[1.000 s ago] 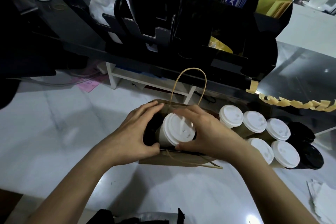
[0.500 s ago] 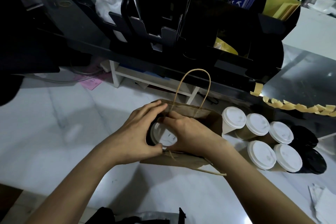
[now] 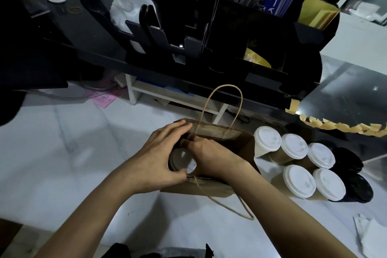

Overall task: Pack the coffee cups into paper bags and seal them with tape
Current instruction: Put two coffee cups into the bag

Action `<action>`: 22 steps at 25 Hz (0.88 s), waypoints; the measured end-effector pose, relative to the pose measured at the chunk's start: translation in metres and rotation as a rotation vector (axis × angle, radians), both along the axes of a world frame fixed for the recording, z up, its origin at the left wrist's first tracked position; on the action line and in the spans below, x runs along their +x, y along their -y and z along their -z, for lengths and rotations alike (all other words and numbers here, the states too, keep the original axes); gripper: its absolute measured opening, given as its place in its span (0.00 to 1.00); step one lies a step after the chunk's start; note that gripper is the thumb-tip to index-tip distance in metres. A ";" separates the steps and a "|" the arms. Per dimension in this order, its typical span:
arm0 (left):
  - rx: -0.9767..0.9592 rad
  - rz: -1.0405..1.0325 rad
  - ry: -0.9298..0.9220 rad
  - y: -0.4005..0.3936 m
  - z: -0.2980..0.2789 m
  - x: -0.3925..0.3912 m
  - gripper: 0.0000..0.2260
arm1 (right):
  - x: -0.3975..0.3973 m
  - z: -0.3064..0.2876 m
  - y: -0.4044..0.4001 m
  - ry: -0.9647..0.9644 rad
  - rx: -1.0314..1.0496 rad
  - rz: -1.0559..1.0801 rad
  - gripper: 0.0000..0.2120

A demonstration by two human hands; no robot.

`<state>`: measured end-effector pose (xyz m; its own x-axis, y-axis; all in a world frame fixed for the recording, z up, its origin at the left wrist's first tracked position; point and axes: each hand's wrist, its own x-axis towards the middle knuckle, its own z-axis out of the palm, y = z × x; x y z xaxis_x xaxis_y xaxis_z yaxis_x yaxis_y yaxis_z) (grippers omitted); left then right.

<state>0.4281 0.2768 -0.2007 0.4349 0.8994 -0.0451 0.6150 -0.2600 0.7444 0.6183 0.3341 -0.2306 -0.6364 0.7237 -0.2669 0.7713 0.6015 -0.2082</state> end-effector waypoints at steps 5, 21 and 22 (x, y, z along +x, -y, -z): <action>0.001 -0.001 -0.006 0.002 0.001 -0.001 0.43 | -0.002 0.006 0.002 -0.006 0.023 0.000 0.34; -0.008 -0.054 -0.015 0.003 0.002 0.010 0.40 | 0.042 -0.045 0.027 -0.376 0.106 0.258 0.14; -0.011 -0.055 -0.017 0.003 0.002 0.011 0.40 | 0.049 -0.050 0.030 -0.397 0.137 0.307 0.13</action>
